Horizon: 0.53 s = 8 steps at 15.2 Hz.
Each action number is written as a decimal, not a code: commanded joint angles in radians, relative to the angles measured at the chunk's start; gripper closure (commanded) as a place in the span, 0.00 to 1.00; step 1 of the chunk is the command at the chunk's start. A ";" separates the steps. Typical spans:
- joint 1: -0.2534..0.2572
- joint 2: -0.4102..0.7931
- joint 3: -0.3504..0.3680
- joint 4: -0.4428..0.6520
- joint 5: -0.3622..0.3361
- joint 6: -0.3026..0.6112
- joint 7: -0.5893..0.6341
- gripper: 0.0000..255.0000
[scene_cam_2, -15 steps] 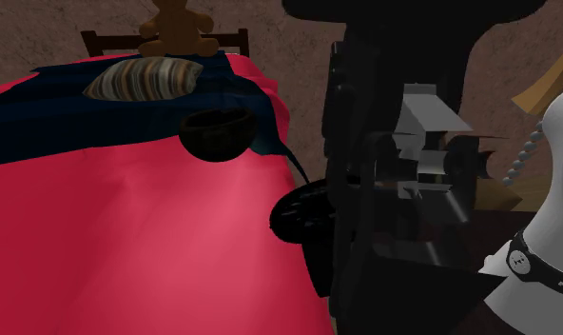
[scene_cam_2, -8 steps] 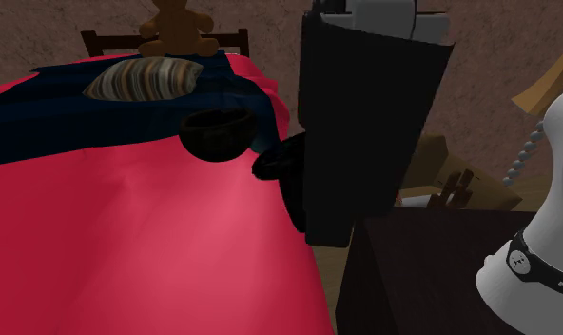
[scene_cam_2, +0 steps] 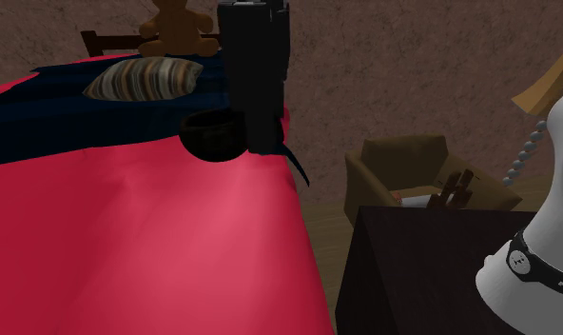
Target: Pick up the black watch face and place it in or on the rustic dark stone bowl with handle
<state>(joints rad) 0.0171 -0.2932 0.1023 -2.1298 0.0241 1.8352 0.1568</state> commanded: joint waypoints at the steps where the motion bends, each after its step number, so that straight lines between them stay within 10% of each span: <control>1: -0.020 0.035 -0.029 0.037 -0.012 -0.002 -0.045 1.00; 8: -0.085 0.163 -0.120 0.169 -0.034 -0.006 -0.192 1.00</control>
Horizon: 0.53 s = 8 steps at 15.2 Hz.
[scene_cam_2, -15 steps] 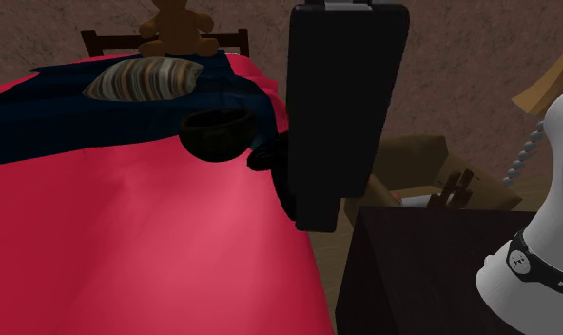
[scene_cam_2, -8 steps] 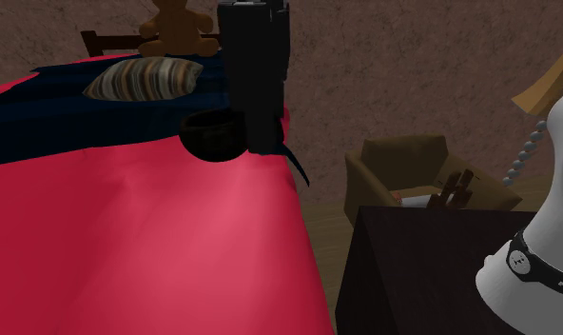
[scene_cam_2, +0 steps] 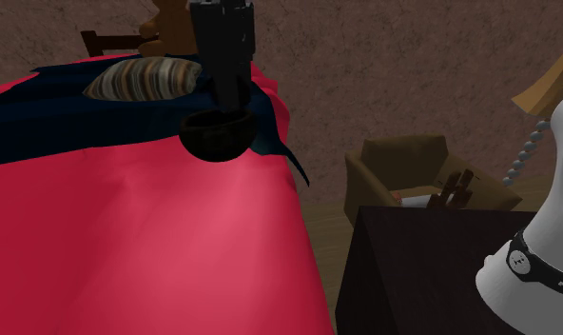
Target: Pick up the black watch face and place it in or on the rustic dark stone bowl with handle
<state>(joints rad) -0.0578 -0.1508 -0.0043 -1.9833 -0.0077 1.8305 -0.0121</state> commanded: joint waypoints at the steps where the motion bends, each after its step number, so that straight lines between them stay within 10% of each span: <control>1: -0.019 0.042 -0.025 0.046 -0.003 -0.003 -0.044 1.00; 8: -0.085 0.215 -0.098 0.250 0.007 -0.034 -0.185 1.00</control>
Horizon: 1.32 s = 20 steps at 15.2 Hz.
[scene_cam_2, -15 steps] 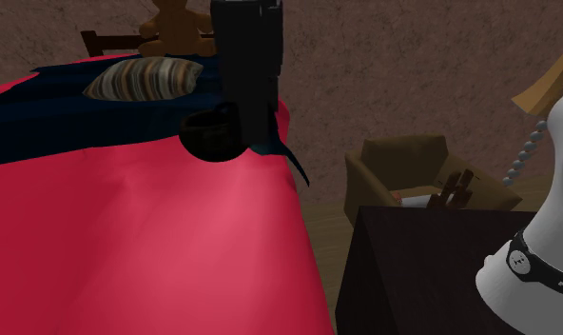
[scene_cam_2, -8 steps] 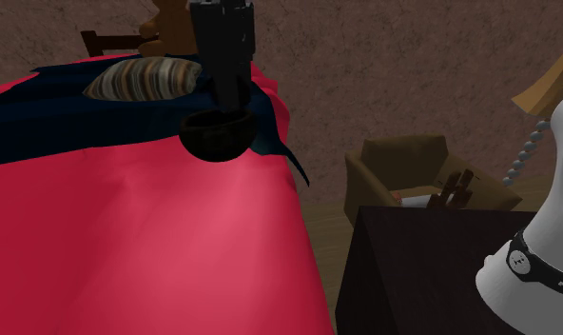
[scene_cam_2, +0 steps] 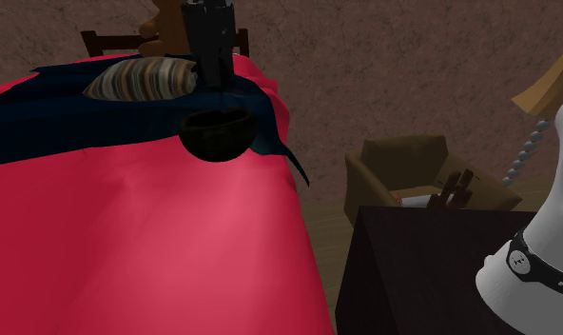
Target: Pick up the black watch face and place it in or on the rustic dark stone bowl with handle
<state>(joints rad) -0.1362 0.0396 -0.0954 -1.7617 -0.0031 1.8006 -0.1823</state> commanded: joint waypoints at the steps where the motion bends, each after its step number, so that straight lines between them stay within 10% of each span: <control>1: -0.017 0.052 -0.015 0.064 0.006 -0.011 -0.035 1.00; 4: -0.050 0.142 -0.039 0.181 0.020 -0.039 -0.092 1.00; 20: -0.049 0.157 -0.037 0.026 0.023 0.130 -0.093 1.00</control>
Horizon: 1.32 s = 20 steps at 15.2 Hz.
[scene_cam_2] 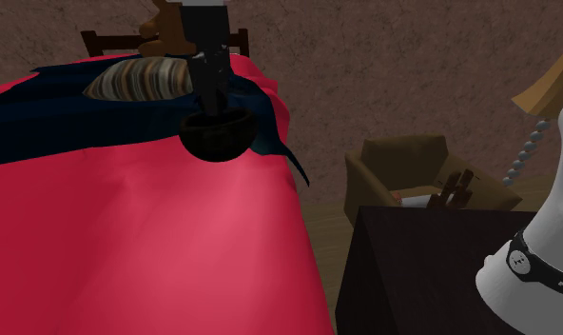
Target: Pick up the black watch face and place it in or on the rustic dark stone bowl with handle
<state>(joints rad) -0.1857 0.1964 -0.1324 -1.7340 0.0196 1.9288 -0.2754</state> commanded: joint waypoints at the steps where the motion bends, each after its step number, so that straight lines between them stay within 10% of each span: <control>1: 0.000 0.000 0.000 -0.002 0.000 0.002 0.000 1.00; 4: 0.000 0.000 0.000 -0.002 0.000 0.002 0.000 1.00; 5: 0.000 0.000 0.000 -0.002 0.000 0.002 0.000 0.00; 20: 0.000 -0.014 -0.001 0.107 -0.002 -0.121 0.002 0.00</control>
<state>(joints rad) -0.1856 0.1821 -0.1330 -1.6275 0.0171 1.8086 -0.2734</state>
